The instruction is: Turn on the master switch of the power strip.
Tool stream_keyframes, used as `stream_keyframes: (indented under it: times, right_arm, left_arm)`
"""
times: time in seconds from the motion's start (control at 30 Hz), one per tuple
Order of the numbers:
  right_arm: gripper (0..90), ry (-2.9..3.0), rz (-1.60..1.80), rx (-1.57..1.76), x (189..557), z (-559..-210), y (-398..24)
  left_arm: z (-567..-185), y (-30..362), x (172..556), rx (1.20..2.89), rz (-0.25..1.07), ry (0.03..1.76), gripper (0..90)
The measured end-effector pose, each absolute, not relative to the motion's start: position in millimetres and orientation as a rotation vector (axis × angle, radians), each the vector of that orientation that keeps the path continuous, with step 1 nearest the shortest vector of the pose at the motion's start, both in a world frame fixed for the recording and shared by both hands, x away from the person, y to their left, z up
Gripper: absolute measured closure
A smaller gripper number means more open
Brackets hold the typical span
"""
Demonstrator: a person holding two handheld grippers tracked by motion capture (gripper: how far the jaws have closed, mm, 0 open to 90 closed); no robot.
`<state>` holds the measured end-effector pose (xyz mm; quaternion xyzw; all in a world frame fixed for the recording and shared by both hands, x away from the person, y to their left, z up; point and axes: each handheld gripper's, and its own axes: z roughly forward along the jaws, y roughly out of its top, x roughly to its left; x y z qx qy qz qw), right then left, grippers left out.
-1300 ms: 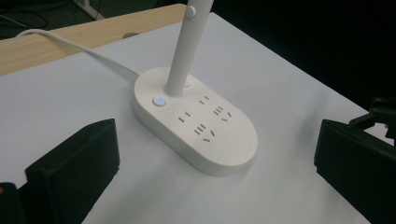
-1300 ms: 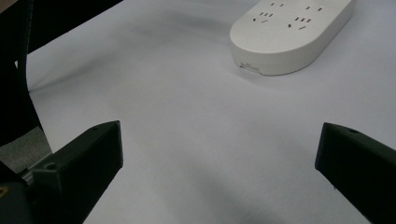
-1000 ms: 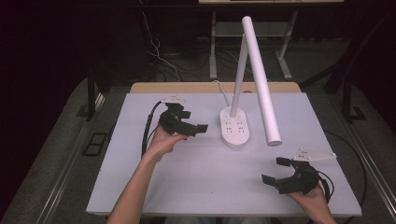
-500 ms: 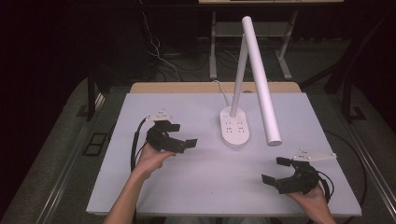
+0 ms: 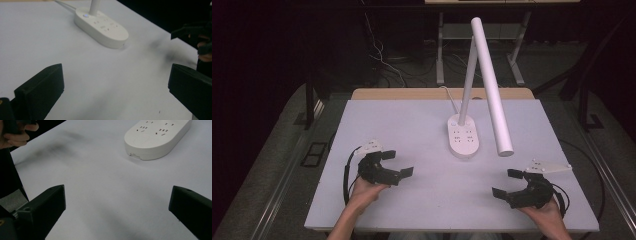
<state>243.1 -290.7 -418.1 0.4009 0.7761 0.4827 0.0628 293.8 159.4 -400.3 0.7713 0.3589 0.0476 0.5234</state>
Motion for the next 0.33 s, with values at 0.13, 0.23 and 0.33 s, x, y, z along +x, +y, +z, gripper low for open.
stream_keyframes:
  times: [0.13, 0.23, 0.33]
  right_arm:
    - [0.4, 2.347, 1.462, 1.217, 243, -418, -290]
    - [0.4, 2.355, 1.457, 1.221, 242, -419, -289]
    - [0.4, 2.361, 1.449, 1.216, 243, -419, -287]
  left_arm:
    - [-409, 169, 281, 1.837, 0.116, 0.882, 0.0]
    - [-413, 173, 274, 1.829, 0.113, 0.891, 0.0]
    - [-416, 173, 269, 1.833, 0.109, 0.894, 0.0]
